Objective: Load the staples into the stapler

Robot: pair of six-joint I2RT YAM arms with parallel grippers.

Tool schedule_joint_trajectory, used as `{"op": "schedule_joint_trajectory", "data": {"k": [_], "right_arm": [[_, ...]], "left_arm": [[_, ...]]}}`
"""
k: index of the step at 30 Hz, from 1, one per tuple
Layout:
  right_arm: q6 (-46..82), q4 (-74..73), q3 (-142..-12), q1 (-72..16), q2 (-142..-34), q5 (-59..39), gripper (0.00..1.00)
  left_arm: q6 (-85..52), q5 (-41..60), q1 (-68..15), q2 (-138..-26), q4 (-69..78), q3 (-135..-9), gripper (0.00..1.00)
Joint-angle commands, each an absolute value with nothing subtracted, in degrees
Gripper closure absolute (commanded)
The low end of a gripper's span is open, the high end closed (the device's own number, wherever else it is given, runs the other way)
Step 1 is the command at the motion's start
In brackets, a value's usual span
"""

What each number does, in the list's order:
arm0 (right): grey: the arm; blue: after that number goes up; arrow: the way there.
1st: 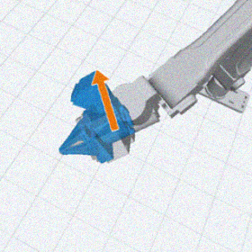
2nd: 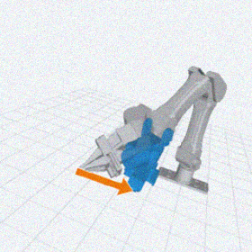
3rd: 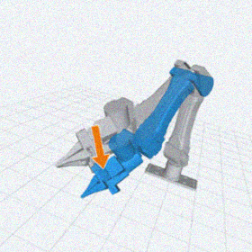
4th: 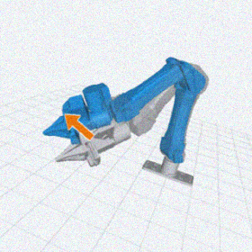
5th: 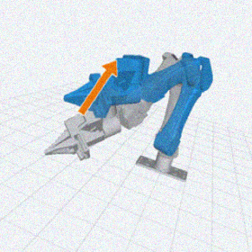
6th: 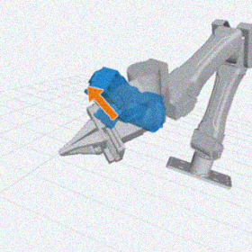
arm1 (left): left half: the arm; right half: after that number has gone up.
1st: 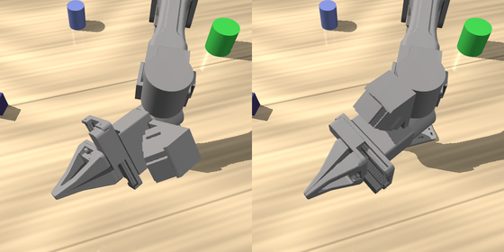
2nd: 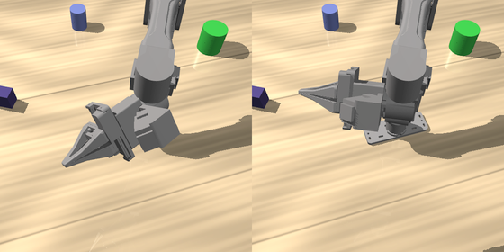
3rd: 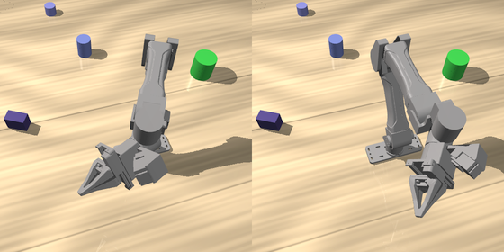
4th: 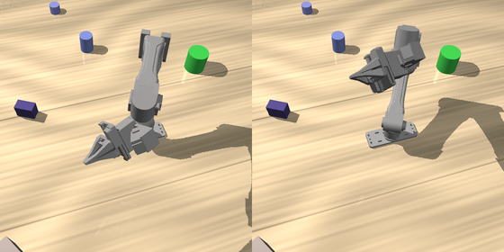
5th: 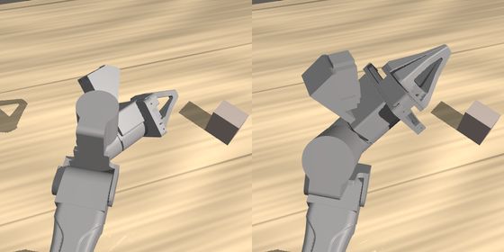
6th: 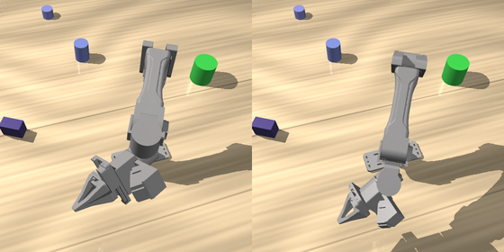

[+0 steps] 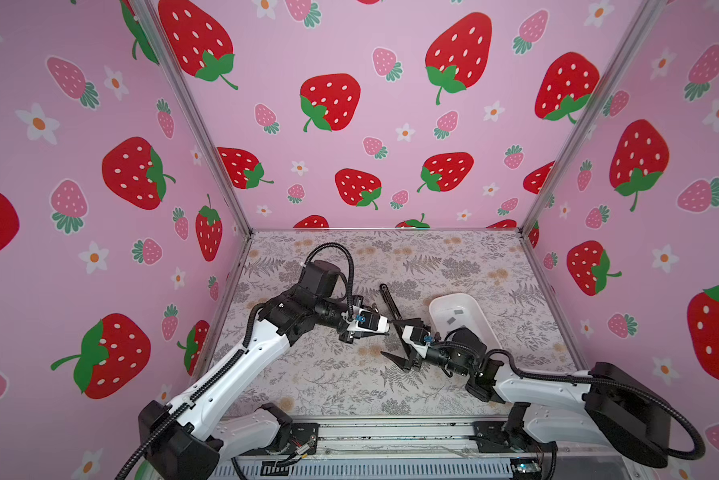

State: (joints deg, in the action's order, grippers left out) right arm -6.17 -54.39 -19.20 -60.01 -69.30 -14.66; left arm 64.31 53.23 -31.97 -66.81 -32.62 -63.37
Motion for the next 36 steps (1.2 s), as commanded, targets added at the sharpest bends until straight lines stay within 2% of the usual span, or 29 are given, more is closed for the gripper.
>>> {"op": "schedule_joint_trajectory", "data": {"k": [1,14,21,36], "right_arm": [[-8.06,-56.05,-17.72,-60.49,-66.14,-15.64,0.14],[-7.0,-54.2,-18.88,-60.7,-64.35,-19.0,0.17],[-5.89,-53.72,-20.38,-60.97,-65.59,-21.1,0.3],[-4.53,-54.25,-20.43,-61.0,-65.98,-20.83,0.39]], "left_arm": [[66.09,57.48,-31.8,-66.81,-34.84,-66.06,1.0],[67.05,58.4,-32.38,-67.07,-35.32,-65.79,1.0],[67.39,59.15,-34.79,-69.02,-35.5,-65.53,1.0],[68.2,61.72,-39.19,-71.88,-35.85,-65.52,1.0]]}}
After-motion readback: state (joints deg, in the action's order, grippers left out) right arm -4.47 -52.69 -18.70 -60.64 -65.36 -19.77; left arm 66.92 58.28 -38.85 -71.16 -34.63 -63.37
